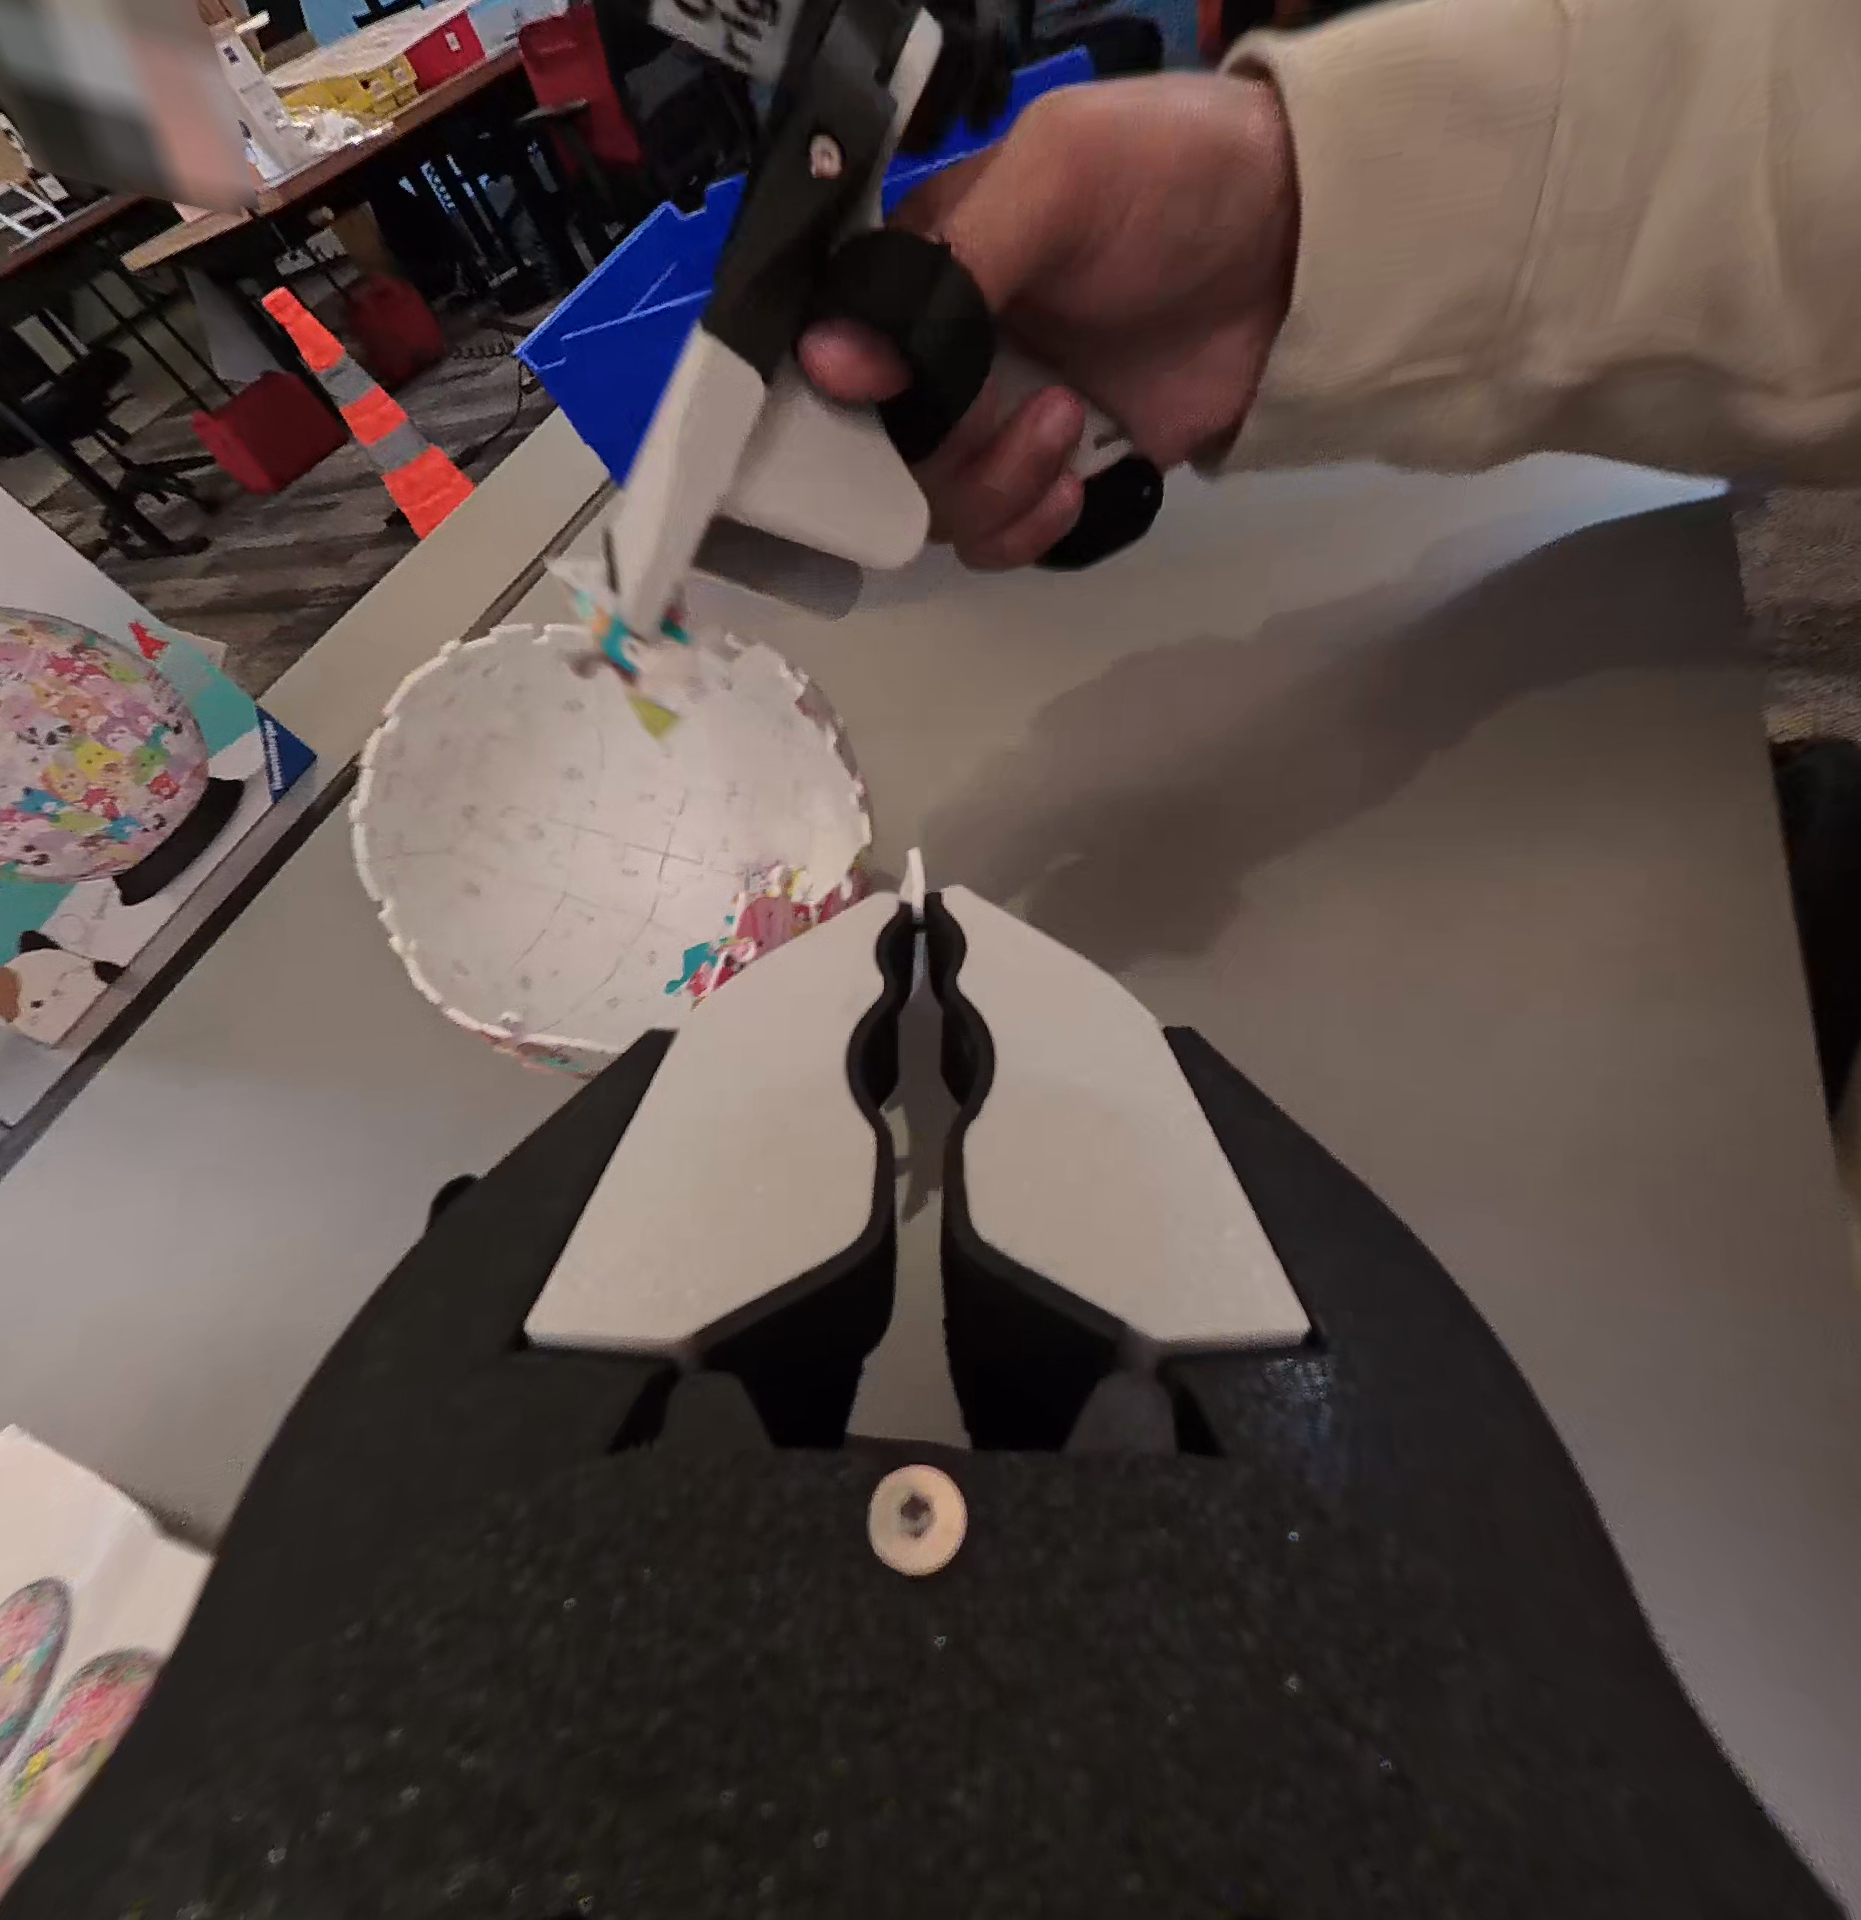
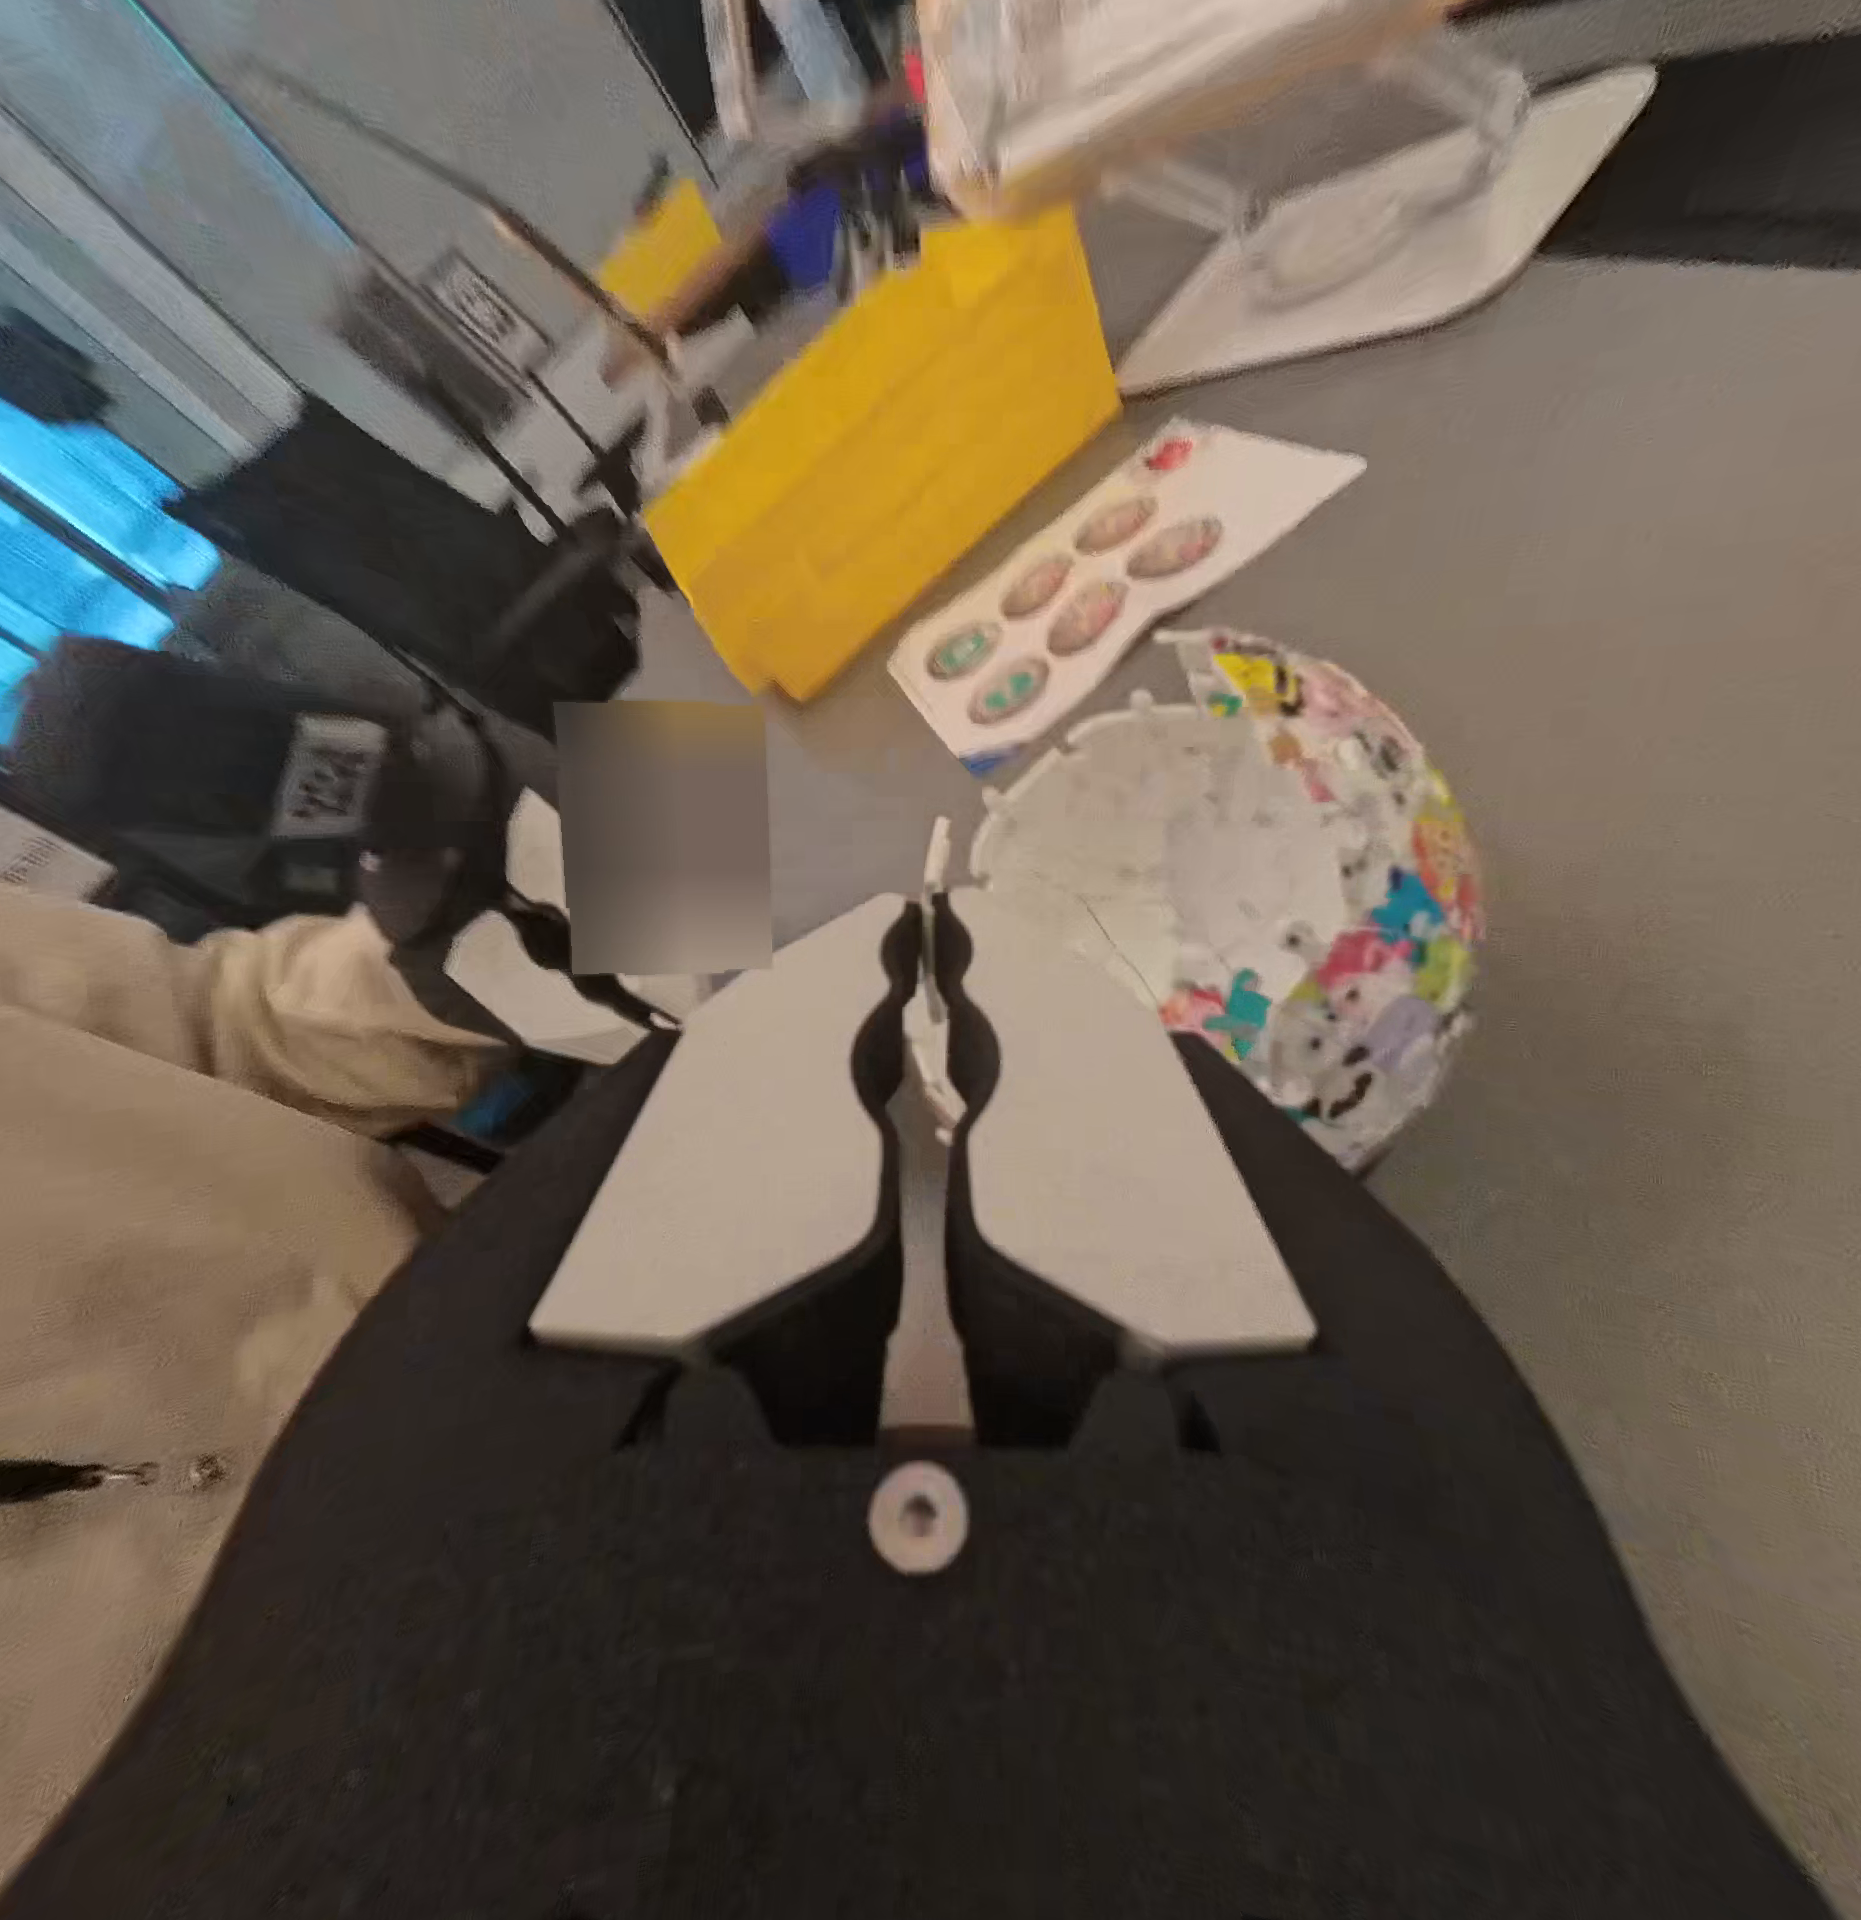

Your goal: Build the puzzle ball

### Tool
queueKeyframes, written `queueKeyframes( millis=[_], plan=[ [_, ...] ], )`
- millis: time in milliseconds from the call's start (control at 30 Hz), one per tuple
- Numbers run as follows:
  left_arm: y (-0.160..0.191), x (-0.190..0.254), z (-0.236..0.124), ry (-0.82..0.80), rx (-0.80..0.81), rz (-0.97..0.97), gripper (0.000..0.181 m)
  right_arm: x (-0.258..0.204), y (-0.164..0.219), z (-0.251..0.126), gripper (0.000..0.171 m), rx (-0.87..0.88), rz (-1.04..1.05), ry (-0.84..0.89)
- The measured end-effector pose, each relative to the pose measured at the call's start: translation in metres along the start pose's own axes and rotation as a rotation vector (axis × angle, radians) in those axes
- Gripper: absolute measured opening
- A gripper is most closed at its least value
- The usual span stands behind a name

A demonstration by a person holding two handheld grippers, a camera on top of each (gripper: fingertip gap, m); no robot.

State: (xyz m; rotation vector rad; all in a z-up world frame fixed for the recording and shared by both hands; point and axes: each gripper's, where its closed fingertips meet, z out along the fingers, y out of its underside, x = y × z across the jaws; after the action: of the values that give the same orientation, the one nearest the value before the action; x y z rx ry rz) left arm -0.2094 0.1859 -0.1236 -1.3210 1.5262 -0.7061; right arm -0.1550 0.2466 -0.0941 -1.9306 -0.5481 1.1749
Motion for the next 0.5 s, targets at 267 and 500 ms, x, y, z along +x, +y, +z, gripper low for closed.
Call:
queueKeyframes(
  millis=[267,500],
  plan=[
    [-0.009,0.022,0.009,0.035,0.039,0.005,0.002,0.056,-0.034,-0.2,0.002,-0.021,-0.338,0.812],
    [-0.065,0.044,0.046,0.192,0.228,-0.224,0.002,0.186,0.047,-0.354,0.023,-0.469,-0.078,1.101]
  ],
)
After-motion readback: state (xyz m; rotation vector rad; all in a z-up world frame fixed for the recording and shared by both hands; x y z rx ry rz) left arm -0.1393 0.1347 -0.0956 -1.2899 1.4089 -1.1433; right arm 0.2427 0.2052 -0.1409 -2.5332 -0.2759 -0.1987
